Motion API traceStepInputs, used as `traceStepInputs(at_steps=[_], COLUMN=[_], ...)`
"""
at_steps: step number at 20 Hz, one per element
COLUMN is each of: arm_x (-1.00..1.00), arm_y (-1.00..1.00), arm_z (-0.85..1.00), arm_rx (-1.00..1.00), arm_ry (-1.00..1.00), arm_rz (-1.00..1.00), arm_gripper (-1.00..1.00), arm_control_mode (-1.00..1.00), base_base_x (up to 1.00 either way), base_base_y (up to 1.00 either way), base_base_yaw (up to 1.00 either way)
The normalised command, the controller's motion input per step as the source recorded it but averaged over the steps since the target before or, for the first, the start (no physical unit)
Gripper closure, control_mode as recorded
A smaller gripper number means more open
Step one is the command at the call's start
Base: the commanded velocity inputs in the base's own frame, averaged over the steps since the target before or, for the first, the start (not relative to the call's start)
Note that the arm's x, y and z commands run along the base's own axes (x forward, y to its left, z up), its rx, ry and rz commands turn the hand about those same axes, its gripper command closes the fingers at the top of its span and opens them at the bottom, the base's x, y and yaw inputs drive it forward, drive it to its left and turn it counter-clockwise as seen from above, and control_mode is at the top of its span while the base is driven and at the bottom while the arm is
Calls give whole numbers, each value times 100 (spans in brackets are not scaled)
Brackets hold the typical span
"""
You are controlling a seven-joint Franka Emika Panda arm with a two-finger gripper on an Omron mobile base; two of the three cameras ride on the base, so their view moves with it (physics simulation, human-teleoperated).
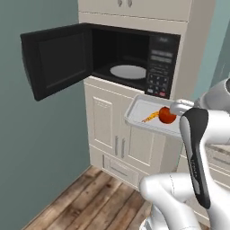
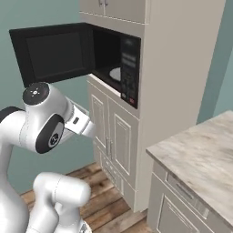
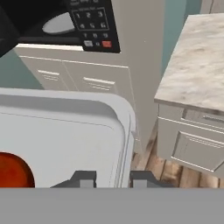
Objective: Place the tupperware containing the shrimp and tomato meal in the microwave. Close the microwave door and press the start button to reheat the meal.
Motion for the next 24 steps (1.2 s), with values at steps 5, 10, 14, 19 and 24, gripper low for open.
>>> traceStepInputs(at_steps=[5, 10, 14, 19, 24], arm_x=[0, 0, 0, 0, 0], arm_y=[0, 0, 0, 0, 0], arm_z=[0, 0, 0, 0, 0], arm_rx=[0, 0, 0, 0, 0], arm_ry=[0, 0, 0, 0, 0], arm_rz=[0, 0, 0, 0, 0], arm_gripper=[100, 100, 100, 100, 100], arm_control_mode=[100, 100, 100, 100, 100], base_base_x=[45, 37, 37, 29, 19], base_base_y=[41, 42, 45, 57, 65], base_base_yaw=[-35, -48, -48, -42, -34])
